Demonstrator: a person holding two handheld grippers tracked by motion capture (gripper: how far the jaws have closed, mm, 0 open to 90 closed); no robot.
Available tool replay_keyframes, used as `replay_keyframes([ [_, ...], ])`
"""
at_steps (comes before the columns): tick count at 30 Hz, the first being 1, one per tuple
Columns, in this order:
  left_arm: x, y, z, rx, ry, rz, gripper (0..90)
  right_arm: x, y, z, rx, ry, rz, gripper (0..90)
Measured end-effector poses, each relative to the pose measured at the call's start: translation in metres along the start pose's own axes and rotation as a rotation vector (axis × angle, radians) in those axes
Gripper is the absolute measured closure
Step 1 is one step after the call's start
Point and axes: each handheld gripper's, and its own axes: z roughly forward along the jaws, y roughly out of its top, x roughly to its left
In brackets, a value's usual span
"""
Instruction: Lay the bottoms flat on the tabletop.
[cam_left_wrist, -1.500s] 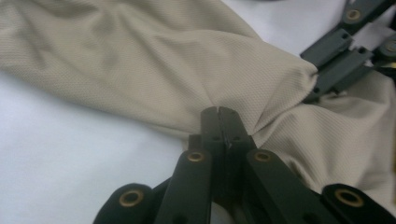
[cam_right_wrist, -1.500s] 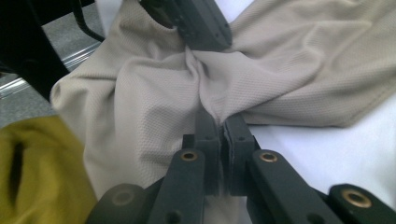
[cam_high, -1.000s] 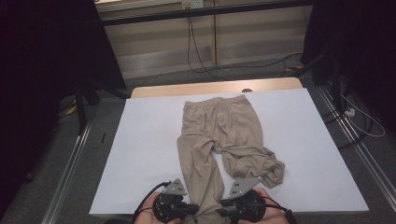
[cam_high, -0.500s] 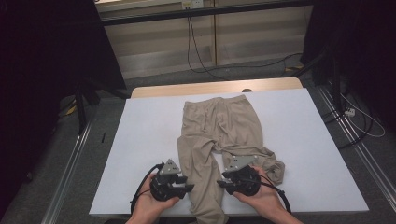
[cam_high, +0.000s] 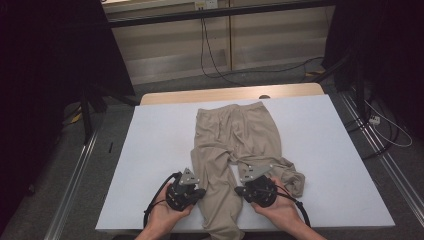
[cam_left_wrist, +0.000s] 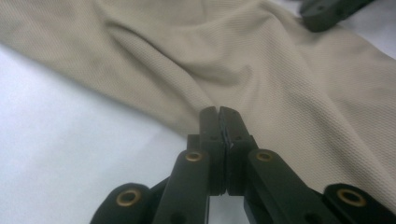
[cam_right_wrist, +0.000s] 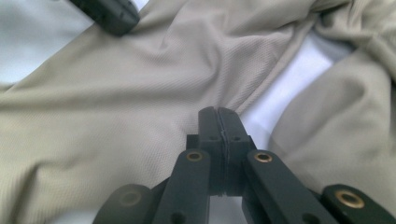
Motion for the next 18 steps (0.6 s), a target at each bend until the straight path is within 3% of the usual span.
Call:
replay_keyframes([
  [7, -0.001, -0.012, -0.012, 0.01, -0.075, -0.034, 89.8, 0.006, -0.011, -0.012, 0.015, 0.03, 0.003, 90.0],
  [18, -0.017, -0.03, -0.029, 0.037, -0.145, -0.015, 89.7, 0.035, -0.034, -0.032, 0.028, 0.111, -0.008, 90.0],
])
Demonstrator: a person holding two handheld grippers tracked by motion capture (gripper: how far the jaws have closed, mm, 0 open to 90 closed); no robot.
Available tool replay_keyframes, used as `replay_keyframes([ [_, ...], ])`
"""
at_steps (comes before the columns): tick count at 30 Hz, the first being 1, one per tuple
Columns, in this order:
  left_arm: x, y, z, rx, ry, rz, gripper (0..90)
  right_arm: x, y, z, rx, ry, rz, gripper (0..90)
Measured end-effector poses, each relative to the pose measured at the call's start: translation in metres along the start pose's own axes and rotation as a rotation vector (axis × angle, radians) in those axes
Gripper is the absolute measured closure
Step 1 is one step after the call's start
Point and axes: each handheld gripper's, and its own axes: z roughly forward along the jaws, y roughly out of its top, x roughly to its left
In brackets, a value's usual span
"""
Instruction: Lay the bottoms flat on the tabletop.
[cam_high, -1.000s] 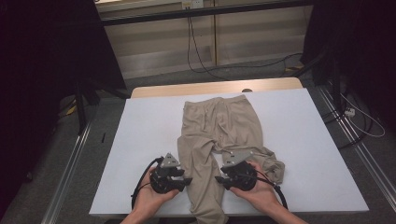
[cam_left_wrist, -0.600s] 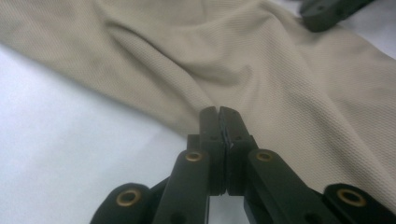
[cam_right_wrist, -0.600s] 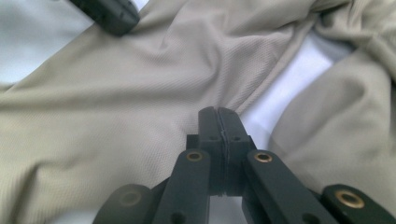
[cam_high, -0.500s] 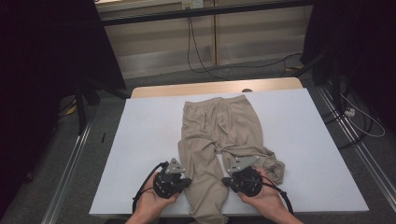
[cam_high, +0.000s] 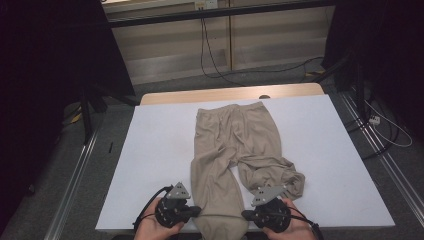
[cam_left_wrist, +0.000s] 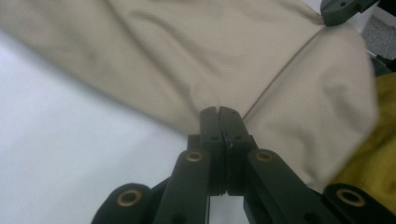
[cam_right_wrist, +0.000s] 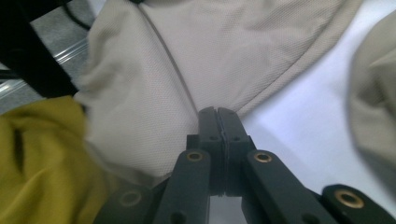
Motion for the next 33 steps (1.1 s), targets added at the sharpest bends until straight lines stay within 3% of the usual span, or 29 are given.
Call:
replay_keyframes([
  [3, -0.004, -0.002, -0.002, -0.01, -0.015, 0.008, 89.5, 0.003, -0.002, -0.002, 0.004, 0.019, -0.005, 90.0],
  [5, -0.006, -0.003, -0.004, -0.011, -0.024, 0.016, 86.9, 0.005, -0.001, -0.004, -0.004, 0.038, -0.003, 82.5],
  [6, -0.005, -0.003, -0.005, -0.023, -0.021, 0.008, 81.2, 0.005, 0.001, -0.005, -0.014, 0.033, -0.003, 74.2],
  [9, 0.002, 0.001, -0.01, -0.066, -0.01, -0.027, 76.6, 0.001, 0.007, -0.005, -0.04, -0.007, 0.0, 69.7],
  [10, 0.007, 0.005, -0.013, -0.094, 0.031, -0.037, 73.2, -0.008, 0.016, -0.002, -0.063, -0.043, -0.001, 68.8],
  [13, 0.015, 0.009, -0.015, -0.119, 0.065, -0.044, 73.5, -0.019, 0.025, 0.003, -0.07, -0.077, 0.006, 68.9],
  [14, 0.027, 0.012, -0.015, -0.122, 0.096, -0.069, 72.9, -0.03, 0.032, 0.011, -0.054, -0.117, 0.009, 70.0],
  [15, 0.027, 0.012, -0.015, -0.122, 0.096, -0.069, 72.7, -0.03, 0.032, 0.011, -0.054, -0.117, 0.009, 70.0],
  [17, 0.044, 0.014, -0.009, -0.11, 0.137, -0.099, 68.3, -0.043, 0.039, 0.027, -0.028, -0.128, 0.023, 64.5],
  [20, 0.05, 0.015, -0.004, -0.095, 0.15, -0.109, 61.0, -0.049, 0.043, 0.034, -0.038, -0.121, 0.036, 61.8],
  [23, 0.051, 0.019, 0.003, -0.084, 0.186, -0.09, 53.7, -0.046, 0.042, 0.035, -0.038, -0.131, 0.032, 62.9],
  [24, 0.052, 0.02, 0.006, -0.074, 0.173, -0.094, 55.5, -0.043, 0.041, 0.033, -0.03, -0.091, 0.02, 89.1],
  [29, 0.051, 0.021, 0.007, -0.071, 0.17, -0.104, 64.1, -0.033, 0.036, 0.025, -0.003, -0.099, 0.007, 90.0],
  [33, 0.052, 0.02, 0.005, -0.073, 0.17, -0.121, 67.3, -0.03, 0.024, 0.013, 0.004, -0.078, 0.031, 90.0],
])
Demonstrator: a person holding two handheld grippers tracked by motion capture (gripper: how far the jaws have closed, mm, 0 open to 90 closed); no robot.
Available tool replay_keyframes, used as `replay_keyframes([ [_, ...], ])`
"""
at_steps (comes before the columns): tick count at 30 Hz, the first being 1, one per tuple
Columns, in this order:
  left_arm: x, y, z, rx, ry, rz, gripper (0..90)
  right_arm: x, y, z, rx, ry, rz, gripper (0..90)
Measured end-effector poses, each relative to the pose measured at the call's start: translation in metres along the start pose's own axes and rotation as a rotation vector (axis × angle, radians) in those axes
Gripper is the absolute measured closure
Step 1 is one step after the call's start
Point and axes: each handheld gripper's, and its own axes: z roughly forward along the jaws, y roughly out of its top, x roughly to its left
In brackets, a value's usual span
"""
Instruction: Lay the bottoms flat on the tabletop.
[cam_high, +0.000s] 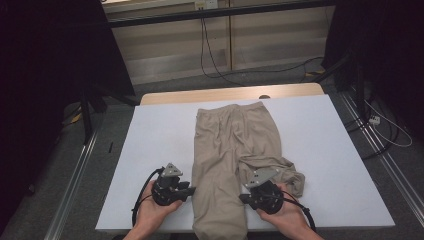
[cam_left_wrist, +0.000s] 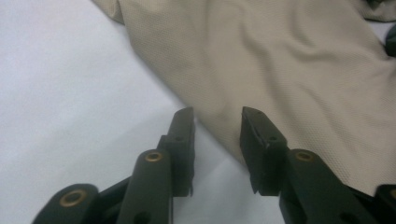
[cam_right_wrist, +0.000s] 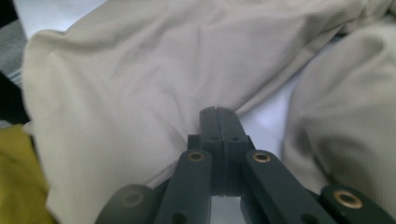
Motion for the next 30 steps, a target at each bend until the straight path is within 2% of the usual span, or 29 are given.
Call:
replay_keyframes([
  [5, -0.002, 0.0, 0.002, -0.003, 0.007, -0.004, 67.5, 0.001, -0.007, -0.008, 0.009, 0.006, 0.005, 90.0],
  [8, -0.002, 0.0, 0.004, 0.004, 0.024, -0.003, 61.7, 0.003, -0.016, -0.013, 0.011, 0.01, 0.01, 90.0],
  [11, -0.004, -0.002, 0.004, 0.002, 0.015, -0.003, 61.1, 0.004, -0.018, -0.015, 0.013, 0.018, 0.014, 90.0],
  [12, -0.009, -0.002, 0.005, 0.005, 0.044, 0.018, 63.6, 0.006, -0.019, -0.015, 0.012, 0.02, 0.006, 90.0],
  [14, -0.013, -0.002, 0.005, 0.015, 0.056, 0.033, 72.2, 0.006, -0.018, -0.016, 0.003, 0.022, 0.01, 90.0],
  [15, -0.015, -0.003, 0.005, 0.02, 0.006, 0.028, 84.1, 0.005, -0.018, -0.017, -0.012, 0.02, 0.024, 90.0],
  [16, -0.015, -0.003, 0.005, 0.02, 0.006, 0.028, 90.0, 0.005, -0.018, -0.017, -0.012, 0.02, 0.024, 90.0],
  [17, -0.02, -0.003, 0.005, 0.027, 0.039, 0.059, 90.0, 0.002, -0.015, -0.019, -0.044, 0.004, 0.047, 75.7],
  [18, -0.02, -0.003, 0.005, 0.027, 0.039, 0.059, 90.0, 0.0, -0.014, -0.019, -0.057, -0.007, 0.056, 72.6],
  [20, -0.021, -0.002, 0.004, 0.034, 0.048, 0.067, 90.0, -0.002, -0.012, -0.018, -0.07, -0.005, 0.066, 72.2],
  [21, -0.019, -0.003, 0.001, 0.043, 0.039, 0.05, 90.0, -0.004, -0.007, -0.013, -0.077, -0.002, 0.066, 67.4],
  [22, -0.019, -0.003, 0.001, 0.043, 0.039, 0.05, 90.0, -0.003, -0.005, -0.009, -0.07, -0.019, 0.057, 65.7],
  [23, -0.017, -0.005, 0.001, 0.041, 0.039, 0.039, 90.0, -0.003, -0.005, -0.009, -0.07, -0.019, 0.057, 65.7],
  [24, -0.015, -0.006, -0.001, 0.039, 0.015, 0.032, 90.0, -0.002, -0.004, -0.001, -0.048, -0.021, 0.047, 66.4],
  [25, -0.013, -0.008, -0.002, 0.036, 0.007, 0.026, 90.0, -0.001, -0.004, 0.002, -0.035, -0.031, 0.041, 70.6],
  [26, -0.013, -0.009, -0.003, 0.036, 0.011, 0.021, 90.0, -0.001, -0.004, 0.002, -0.035, -0.031, 0.041, 70.6],
  [27, -0.012, -0.01, -0.004, 0.034, 0.012, 0.015, 90.0, 0.001, -0.004, 0.002, -0.037, -0.062, 0.016, 76.7],
  [28, -0.011, -0.01, -0.005, 0.028, -0.006, 0.0, 90.0, 0.002, -0.004, 0.001, -0.032, -0.072, 0.006, 83.2],
  [29, -0.01, -0.01, -0.006, 0.015, -0.027, -0.024, 90.0, 0.0, -0.006, 0.0, -0.033, -0.041, 0.03, 89.1],
  [30, -0.009, -0.01, -0.006, -0.007, -0.032, -0.041, 90.0, 0.0, -0.006, 0.0, -0.033, -0.041, 0.03, 89.1],
])
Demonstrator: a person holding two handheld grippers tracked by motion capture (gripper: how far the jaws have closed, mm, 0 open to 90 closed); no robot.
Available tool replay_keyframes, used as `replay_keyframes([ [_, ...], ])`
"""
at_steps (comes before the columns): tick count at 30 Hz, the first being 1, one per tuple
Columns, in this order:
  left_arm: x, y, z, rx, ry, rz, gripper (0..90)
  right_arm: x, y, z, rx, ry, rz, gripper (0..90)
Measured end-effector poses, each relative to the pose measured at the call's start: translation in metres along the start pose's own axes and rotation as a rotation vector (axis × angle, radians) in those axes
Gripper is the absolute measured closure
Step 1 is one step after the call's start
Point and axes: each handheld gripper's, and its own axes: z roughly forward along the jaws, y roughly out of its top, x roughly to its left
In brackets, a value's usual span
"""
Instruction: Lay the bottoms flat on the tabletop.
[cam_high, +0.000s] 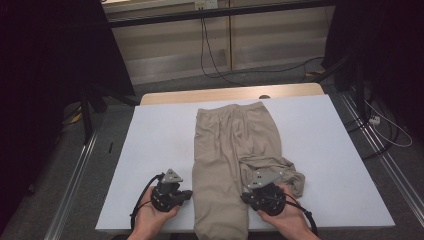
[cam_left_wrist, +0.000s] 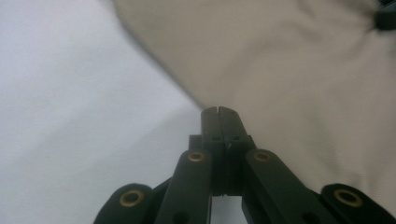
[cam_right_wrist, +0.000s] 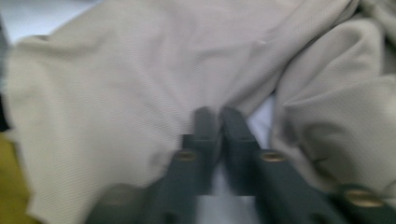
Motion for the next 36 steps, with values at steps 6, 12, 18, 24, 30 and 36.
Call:
replay_keyframes([
  [6, -0.014, 0.003, 0.005, -0.024, -0.021, 0.058, 64.7, 0.001, -0.005, -0.009, 0.018, -0.009, -0.018, 90.0],
  [12, -0.029, -0.001, 0.01, 0.02, -0.035, 0.116, 52.4, -0.002, -0.01, -0.011, 0.004, 0.012, 0.022, 89.0],
  [18, -0.04, -0.001, 0.012, 0.039, 0.012, 0.204, 84.8, -0.001, -0.009, -0.009, 0.0, 0.016, 0.025, 85.7],
  [24, -0.034, -0.001, 0.007, 0.051, 0.007, 0.172, 90.0, -0.008, -0.008, -0.022, -0.043, 0.004, 0.064, 58.5],
  [30, -0.023, -0.002, -0.003, 0.018, -0.008, 0.114, 90.0, -0.025, -0.018, -0.041, -0.054, -0.101, 0.123, 56.9],
  [36, -0.018, -0.001, -0.003, -0.022, -0.031, 0.08, 65.2, -0.04, -0.019, -0.031, -0.045, -0.231, 0.109, 39.9],
])
